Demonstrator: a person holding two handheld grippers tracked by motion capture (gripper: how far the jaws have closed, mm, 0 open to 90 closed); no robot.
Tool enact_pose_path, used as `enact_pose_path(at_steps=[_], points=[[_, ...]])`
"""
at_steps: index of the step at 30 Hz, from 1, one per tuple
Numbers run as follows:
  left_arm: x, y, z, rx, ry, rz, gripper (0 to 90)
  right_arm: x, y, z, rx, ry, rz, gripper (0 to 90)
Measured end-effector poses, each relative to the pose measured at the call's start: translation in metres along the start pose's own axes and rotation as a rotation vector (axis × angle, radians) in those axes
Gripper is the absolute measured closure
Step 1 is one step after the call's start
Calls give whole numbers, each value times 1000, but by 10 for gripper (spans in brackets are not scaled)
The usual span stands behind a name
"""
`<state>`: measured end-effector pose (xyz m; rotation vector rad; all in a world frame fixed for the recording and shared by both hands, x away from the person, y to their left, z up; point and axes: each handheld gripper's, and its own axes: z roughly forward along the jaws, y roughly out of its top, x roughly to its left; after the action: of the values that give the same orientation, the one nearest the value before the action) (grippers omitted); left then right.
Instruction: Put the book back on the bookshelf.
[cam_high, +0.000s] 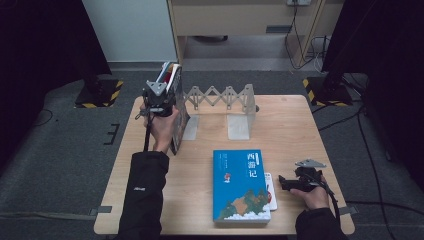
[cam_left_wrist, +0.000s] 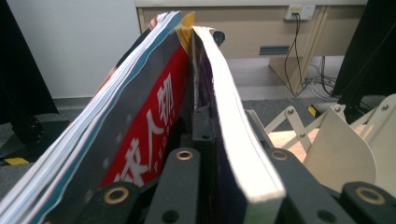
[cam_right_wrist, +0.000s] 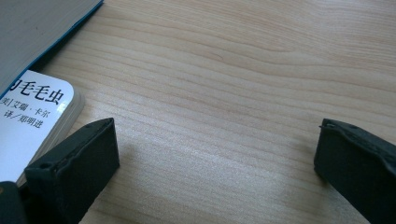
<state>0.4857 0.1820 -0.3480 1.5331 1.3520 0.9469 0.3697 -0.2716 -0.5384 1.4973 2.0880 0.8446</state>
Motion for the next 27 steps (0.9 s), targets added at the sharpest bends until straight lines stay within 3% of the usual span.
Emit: enact_pose_path(at_steps=[5, 9, 15, 18, 23, 27], points=[[4, 0, -4, 34, -24, 11, 790, 0, 0, 0, 1, 0, 2, 3], [3, 4, -5, 60, -49, -18, 720, 0, 0, 0, 0, -1, 0, 3], [-2, 6, 5, 129, -9, -19, 752, 0, 0, 0, 0, -1, 2, 3], [-4, 8, 6, 131, -4, -12, 813, 0, 0, 0, 1, 0, 1, 4], [-2, 11, 12, 105, -16, -33, 817, 0, 0, 0, 0, 0, -6, 4], [0, 10, 18, 80, 9, -22, 817, 0, 0, 0, 0, 1, -7, 3]])
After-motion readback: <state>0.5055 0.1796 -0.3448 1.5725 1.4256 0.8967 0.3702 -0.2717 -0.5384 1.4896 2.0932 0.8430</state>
